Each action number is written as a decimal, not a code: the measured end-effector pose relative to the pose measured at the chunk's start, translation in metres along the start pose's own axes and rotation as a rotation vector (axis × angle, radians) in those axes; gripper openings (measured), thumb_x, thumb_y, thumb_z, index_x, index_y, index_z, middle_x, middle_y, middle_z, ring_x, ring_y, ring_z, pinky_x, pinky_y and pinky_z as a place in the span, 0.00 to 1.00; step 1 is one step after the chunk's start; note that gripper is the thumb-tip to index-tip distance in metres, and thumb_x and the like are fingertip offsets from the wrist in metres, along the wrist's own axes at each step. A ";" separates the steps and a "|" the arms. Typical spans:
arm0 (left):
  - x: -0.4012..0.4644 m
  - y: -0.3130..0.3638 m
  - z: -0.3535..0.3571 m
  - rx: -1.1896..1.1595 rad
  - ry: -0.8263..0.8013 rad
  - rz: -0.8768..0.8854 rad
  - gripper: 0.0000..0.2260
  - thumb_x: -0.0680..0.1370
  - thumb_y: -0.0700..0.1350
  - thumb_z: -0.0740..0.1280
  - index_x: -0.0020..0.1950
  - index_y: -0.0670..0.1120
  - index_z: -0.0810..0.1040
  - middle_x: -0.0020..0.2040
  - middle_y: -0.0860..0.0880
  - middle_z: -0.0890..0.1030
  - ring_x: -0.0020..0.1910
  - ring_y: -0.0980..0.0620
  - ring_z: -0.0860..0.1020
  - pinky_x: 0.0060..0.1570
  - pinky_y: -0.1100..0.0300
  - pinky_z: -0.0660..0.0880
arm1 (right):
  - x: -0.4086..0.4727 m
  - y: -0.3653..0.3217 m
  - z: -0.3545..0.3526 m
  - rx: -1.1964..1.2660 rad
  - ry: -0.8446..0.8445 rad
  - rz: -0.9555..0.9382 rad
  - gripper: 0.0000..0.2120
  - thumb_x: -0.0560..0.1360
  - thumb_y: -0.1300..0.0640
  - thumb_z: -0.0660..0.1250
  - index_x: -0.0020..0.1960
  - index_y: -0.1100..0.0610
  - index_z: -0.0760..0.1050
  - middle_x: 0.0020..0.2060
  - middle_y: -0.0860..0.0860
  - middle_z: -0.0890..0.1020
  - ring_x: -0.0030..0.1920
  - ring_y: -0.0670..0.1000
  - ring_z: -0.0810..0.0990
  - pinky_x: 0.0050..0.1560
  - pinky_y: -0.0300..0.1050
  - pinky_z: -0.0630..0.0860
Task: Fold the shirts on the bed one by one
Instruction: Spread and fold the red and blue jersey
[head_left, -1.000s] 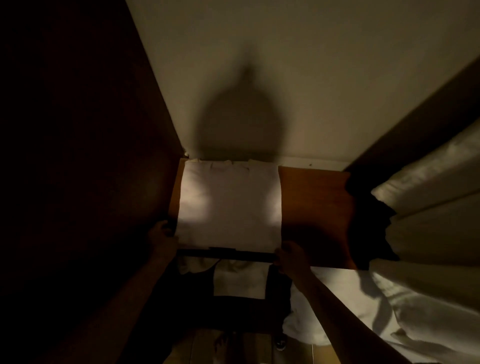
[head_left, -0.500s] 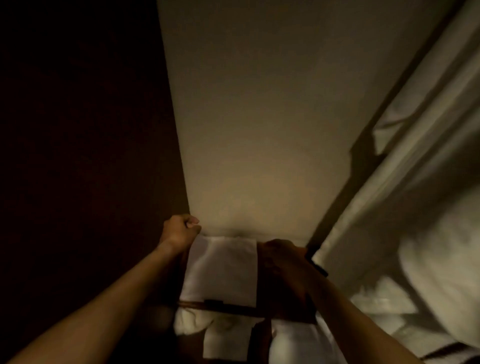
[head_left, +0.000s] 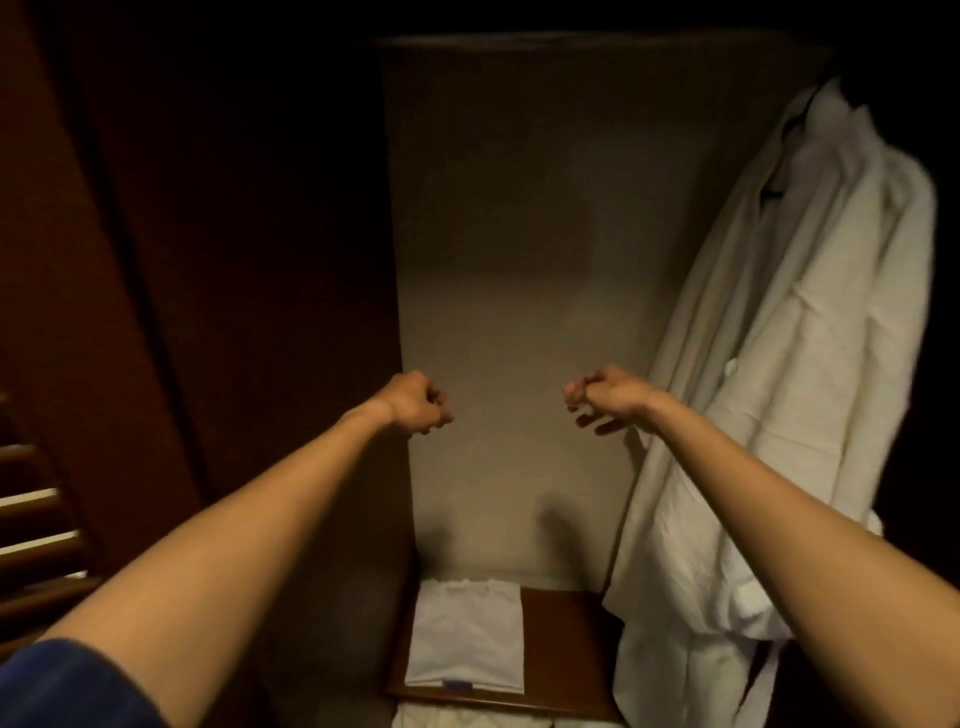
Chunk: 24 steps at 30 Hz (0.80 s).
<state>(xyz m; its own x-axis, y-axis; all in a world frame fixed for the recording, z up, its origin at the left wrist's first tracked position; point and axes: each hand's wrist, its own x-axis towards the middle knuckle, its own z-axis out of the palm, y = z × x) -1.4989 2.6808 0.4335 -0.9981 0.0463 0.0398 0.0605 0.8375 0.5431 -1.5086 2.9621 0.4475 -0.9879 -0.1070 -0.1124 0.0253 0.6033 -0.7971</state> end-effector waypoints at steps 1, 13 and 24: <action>-0.016 0.009 -0.012 0.013 0.011 0.014 0.06 0.78 0.46 0.71 0.49 0.43 0.83 0.43 0.45 0.84 0.39 0.52 0.81 0.44 0.55 0.81 | -0.016 -0.013 -0.006 -0.008 0.017 -0.019 0.04 0.79 0.59 0.63 0.48 0.52 0.75 0.47 0.50 0.80 0.39 0.48 0.80 0.40 0.41 0.74; -0.231 0.007 -0.101 0.042 -0.113 -0.045 0.07 0.80 0.47 0.69 0.56 0.47 0.80 0.50 0.46 0.85 0.40 0.54 0.82 0.39 0.57 0.79 | -0.168 -0.100 0.058 -0.104 -0.114 -0.175 0.07 0.79 0.60 0.62 0.49 0.52 0.77 0.47 0.49 0.81 0.37 0.46 0.80 0.41 0.43 0.76; -0.378 -0.090 -0.210 0.106 0.086 -0.364 0.09 0.80 0.48 0.69 0.58 0.47 0.81 0.49 0.47 0.82 0.43 0.53 0.80 0.37 0.60 0.79 | -0.216 -0.219 0.209 -0.159 -0.465 -0.502 0.06 0.80 0.59 0.65 0.55 0.57 0.78 0.44 0.51 0.80 0.44 0.50 0.79 0.39 0.45 0.74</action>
<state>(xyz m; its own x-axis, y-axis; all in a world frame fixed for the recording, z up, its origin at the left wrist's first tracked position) -1.1249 2.4736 0.5456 -0.9496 -0.3061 -0.0668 -0.3029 0.8426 0.4453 -1.2689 2.6883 0.5223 -0.7058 -0.7080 -0.0241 -0.4742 0.4974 -0.7264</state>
